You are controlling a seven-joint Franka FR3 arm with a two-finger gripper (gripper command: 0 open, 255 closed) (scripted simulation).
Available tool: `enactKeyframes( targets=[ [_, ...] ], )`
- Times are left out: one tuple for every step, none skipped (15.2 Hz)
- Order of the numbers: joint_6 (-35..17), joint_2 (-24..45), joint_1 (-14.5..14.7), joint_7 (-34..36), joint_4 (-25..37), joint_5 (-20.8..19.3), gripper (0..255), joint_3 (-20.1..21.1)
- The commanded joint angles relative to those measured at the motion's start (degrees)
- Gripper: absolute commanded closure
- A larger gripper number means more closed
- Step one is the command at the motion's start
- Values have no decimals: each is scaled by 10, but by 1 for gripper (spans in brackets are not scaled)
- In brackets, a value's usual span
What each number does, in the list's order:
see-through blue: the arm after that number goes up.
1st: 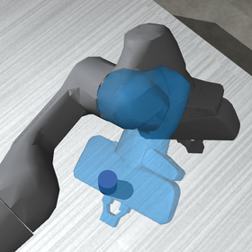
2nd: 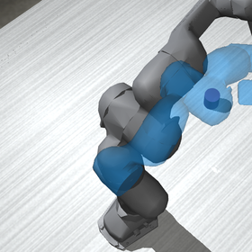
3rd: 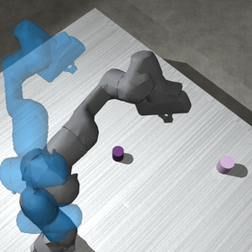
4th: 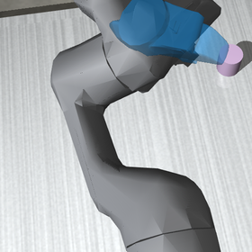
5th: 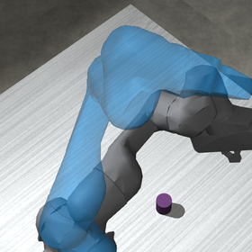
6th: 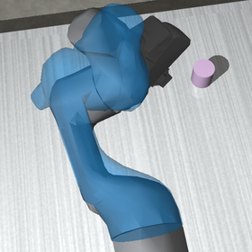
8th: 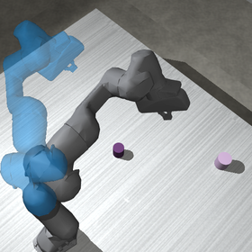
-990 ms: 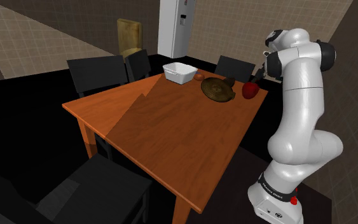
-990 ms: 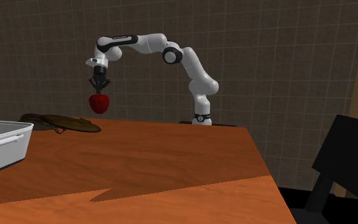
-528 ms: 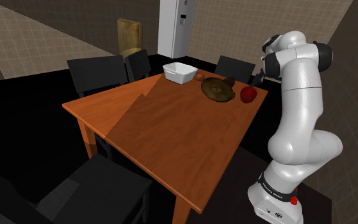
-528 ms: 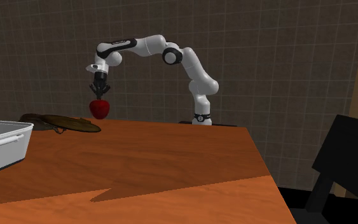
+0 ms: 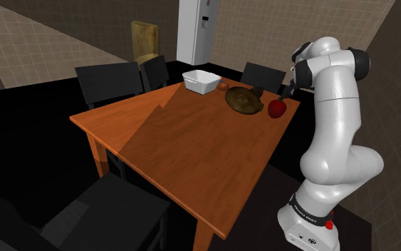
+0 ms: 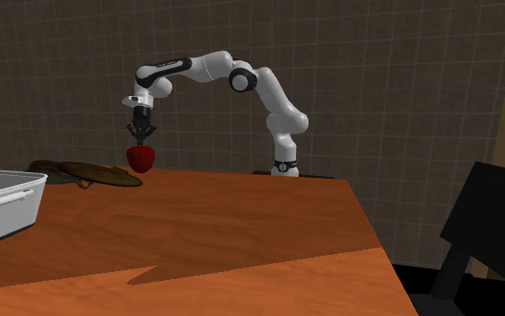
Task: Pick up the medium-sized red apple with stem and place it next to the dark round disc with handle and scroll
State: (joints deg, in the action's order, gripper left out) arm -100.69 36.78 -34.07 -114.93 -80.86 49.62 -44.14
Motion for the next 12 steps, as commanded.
enactKeyframes(
  targets=[
    [0, 0, 0, 0, 0, 0, 255, 0],
    [0, 0, 0, 0, 0, 0, 255, 0],
    [0, 0, 0, 0, 0, 0, 255, 0],
    [0, 0, 0, 0, 0, 0, 0, 0],
    [0, 0, 0, 0, 0, 0, 0, 0],
    [0, 0, 0, 0, 0, 0, 0, 0],
    [0, 0, 0, 0, 0, 0, 0, 0],
    [0, 0, 0, 0, 0, 0, 0, 0],
    [0, 0, 0, 0, 0, 0, 0, 0],
    [14, -5, -5, 3, 11, -5, 0, -3],
    [28, -9, -11, 7, 22, -9, 0, -6],
    [43, -12, -17, 11, 35, -13, 0, -9]
  ],
)
